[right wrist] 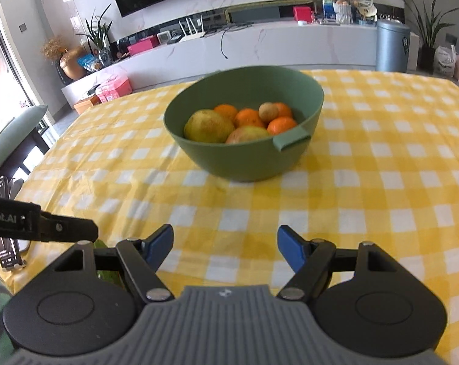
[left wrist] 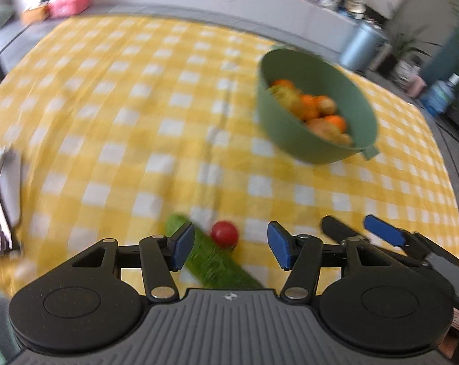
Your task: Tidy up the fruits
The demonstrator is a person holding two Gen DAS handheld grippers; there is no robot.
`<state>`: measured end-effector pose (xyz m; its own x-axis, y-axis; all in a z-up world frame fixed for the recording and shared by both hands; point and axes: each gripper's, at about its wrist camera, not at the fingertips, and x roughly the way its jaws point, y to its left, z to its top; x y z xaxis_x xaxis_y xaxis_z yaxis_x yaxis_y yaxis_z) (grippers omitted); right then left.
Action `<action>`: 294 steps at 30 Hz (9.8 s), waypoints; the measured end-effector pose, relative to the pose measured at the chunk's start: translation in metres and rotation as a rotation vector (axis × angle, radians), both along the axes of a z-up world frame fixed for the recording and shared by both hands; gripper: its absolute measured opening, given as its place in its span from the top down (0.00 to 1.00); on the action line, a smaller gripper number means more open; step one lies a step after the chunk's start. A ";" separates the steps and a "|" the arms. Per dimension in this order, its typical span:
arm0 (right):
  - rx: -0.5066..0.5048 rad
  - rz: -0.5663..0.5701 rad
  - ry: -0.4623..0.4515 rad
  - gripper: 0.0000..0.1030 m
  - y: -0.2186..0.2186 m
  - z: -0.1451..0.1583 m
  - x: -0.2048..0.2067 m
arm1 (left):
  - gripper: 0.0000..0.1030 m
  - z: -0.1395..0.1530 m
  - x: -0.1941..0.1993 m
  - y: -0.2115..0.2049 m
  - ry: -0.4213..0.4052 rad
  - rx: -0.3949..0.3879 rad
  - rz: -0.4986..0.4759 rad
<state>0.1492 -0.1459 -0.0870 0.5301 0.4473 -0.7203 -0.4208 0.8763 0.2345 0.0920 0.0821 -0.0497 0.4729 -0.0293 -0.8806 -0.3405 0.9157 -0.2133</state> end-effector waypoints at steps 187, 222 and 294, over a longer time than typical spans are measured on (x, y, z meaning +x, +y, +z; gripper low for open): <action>0.008 0.047 -0.288 0.78 0.011 0.022 0.094 | 0.59 0.016 0.150 -0.013 -0.321 -0.021 -0.148; -0.055 0.049 -0.261 0.66 0.023 0.003 0.114 | 0.34 0.032 0.117 -0.022 -0.418 0.116 -0.205; -0.131 -0.165 -0.300 0.09 -0.009 0.016 -0.013 | 0.08 -0.024 0.027 -0.036 -0.368 0.346 -0.189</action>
